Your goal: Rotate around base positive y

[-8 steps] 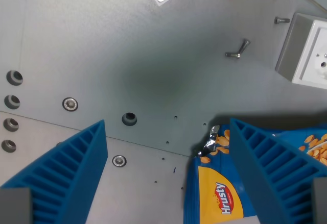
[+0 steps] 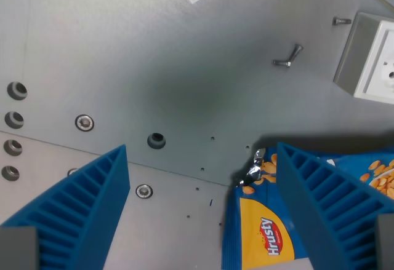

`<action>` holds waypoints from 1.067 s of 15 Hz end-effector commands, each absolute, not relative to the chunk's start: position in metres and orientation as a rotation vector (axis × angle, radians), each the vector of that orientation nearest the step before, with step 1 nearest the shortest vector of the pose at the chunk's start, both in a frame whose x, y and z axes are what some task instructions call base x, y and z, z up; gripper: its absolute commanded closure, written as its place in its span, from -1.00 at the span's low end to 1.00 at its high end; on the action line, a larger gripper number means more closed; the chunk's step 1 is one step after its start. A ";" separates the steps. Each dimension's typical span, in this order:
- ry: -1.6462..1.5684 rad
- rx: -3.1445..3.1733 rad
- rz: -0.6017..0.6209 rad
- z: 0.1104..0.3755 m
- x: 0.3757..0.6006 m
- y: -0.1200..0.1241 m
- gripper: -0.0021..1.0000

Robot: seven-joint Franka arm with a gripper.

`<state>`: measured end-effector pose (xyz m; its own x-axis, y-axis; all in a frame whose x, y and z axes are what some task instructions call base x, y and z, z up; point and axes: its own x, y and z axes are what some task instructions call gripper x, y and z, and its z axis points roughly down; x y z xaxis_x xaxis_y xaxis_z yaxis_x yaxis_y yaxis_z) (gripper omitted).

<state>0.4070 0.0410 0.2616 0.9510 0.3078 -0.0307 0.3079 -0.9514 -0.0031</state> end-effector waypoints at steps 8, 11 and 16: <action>0.493 3.113 -0.355 0.266 0.409 0.041 -1.00; 0.493 3.111 -0.418 0.266 0.409 0.041 -1.00; 0.493 3.106 -0.523 0.266 0.409 0.041 -1.00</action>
